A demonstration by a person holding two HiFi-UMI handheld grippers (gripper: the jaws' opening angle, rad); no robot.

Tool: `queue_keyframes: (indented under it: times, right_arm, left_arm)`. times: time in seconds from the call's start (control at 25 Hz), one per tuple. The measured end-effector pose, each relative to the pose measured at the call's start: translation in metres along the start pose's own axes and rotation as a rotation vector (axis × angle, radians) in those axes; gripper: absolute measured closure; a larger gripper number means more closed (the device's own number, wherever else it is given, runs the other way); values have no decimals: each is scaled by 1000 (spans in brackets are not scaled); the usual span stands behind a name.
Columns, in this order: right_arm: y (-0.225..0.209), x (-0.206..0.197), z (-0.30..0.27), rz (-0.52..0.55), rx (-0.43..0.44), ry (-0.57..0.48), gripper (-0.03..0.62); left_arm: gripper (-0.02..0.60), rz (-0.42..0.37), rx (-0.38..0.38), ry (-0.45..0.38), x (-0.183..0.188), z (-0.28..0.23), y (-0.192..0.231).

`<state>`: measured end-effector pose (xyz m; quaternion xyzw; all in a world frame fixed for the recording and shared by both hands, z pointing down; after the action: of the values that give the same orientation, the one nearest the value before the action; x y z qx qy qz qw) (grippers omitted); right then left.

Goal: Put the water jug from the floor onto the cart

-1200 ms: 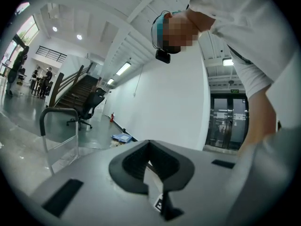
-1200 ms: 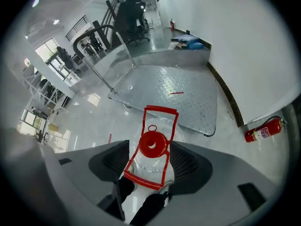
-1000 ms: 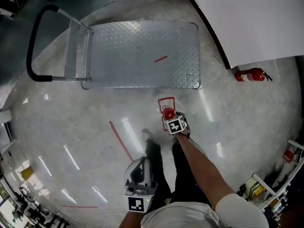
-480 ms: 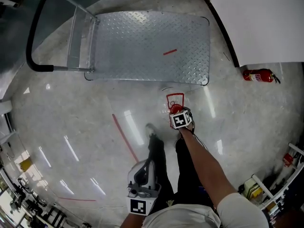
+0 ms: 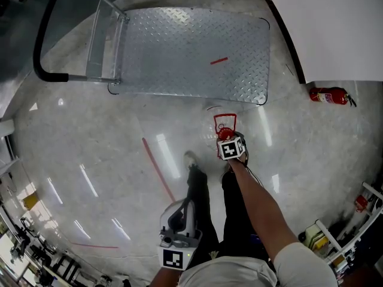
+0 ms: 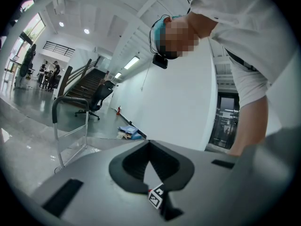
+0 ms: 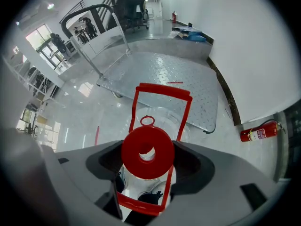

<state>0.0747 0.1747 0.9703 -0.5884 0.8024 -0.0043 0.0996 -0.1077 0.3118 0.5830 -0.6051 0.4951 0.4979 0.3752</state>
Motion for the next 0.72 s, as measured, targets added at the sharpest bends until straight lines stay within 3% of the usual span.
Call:
queue_keyframes:
  times: [0.36,0.72]
  right_arm:
    - [2,-12,30,22,-1,26,287]
    - [14,-24,119,30,-2,51,287]
  left_arm:
    - [578,-17,-8,-35,14,5,2]
    - [578,-40,-55,-148,76,17,2]
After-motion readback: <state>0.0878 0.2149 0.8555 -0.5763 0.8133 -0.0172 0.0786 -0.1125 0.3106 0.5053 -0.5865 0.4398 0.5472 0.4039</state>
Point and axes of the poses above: the fingertips, and each gripper's own axes: z backward along the fingers, y to its left, x out of its top, the point moved 7 cm from there along z, backward along the fingers, and after that the axes turned 13 degrees about -z, right-handed, at the moved point
